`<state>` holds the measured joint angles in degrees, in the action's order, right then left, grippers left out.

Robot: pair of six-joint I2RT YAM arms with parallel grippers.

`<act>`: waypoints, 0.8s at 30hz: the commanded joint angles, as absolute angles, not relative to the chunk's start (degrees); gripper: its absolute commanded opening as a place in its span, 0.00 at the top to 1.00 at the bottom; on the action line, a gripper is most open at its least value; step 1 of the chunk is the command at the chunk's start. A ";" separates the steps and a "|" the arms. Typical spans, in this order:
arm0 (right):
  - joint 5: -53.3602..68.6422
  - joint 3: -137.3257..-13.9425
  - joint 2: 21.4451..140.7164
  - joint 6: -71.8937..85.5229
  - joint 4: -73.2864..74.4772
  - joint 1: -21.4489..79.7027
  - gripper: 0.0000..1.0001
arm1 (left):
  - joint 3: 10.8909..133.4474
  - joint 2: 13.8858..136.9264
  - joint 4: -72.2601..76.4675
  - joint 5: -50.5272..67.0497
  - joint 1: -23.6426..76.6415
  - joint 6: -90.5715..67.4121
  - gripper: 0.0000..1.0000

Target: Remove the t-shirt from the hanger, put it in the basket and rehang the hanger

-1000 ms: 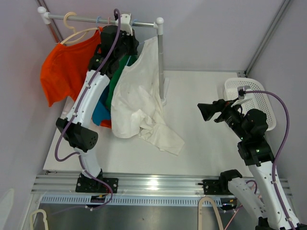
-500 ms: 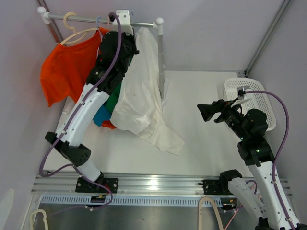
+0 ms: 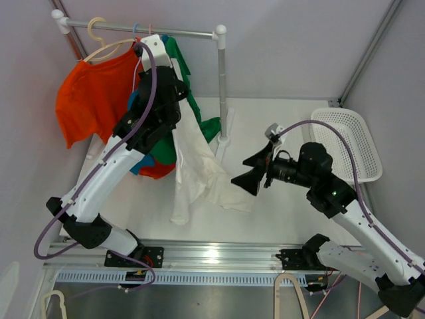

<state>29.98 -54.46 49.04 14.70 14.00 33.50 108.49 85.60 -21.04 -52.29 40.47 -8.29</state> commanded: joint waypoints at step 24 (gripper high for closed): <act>15.74 -64.09 71.47 11.25 -0.18 70.47 1.00 | 102.74 82.18 -21.64 -63.55 45.27 -13.37 0.99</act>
<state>18.94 -64.79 75.92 11.53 0.69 66.94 102.28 81.69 -30.02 -63.86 45.58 -18.00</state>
